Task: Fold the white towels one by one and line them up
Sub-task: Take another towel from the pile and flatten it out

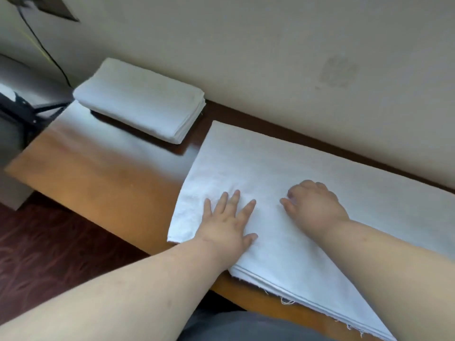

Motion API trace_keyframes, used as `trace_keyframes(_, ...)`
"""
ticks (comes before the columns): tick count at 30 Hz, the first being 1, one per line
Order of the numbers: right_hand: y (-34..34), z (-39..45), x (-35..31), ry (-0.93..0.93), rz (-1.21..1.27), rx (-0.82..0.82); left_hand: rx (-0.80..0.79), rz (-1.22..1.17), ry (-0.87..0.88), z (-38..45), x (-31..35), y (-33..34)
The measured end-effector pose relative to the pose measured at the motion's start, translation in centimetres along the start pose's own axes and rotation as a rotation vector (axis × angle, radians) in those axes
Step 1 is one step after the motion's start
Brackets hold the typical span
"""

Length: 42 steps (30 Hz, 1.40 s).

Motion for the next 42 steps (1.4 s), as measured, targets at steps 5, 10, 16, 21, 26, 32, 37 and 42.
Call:
trace_keyframes(5,-2.9,8.7,-10.3,-0.256,0.203,0.095,0.136,-0.211,-0.188,-2.2,-3.5,0.6)
trace_keyframes(10,-2.7,17.0,-16.6,-0.196,0.288,0.010,0.339,-0.458,-0.462,-3.8,-9.1,0.6)
trace_keyframes(16,-0.4,18.8,-19.1,-0.104,0.066,-0.082,0.166,-0.477,-0.434,-2.7,-13.4,1.3)
trace_keyframes(21,-0.4,19.0,-19.5,-0.052,0.042,-0.063,-0.023,-0.557,-0.508,-2.4,-15.0,2.1)
trace_keyframes(26,-1.0,19.2,-18.9,-0.018,0.120,0.044,-0.132,-0.764,-0.439,-1.8,-16.3,2.7)
trace_keyframes(32,-1.8,19.5,-18.2,0.048,0.388,0.239,-0.098,-1.122,-0.397,-1.6,-17.5,2.6)
trace_keyframes(37,-1.6,19.6,-18.6,0.083,0.504,0.224,-0.102,-1.370,-0.301,-1.3,-18.7,3.5)
trace_keyframes(42,-0.4,16.1,-20.6,-0.010,0.609,0.207,-0.065,-1.240,-0.271,-0.8,-21.0,2.9)
Point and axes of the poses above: each hand's wrist, its own z-axis towards the middle knuckle, its own y-axis out of the palm, x = y × z, the point moved 7 cm from there along z, towards the middle knuckle, and after that the axes turned 9 degrees about z, right-handed, at the moved point
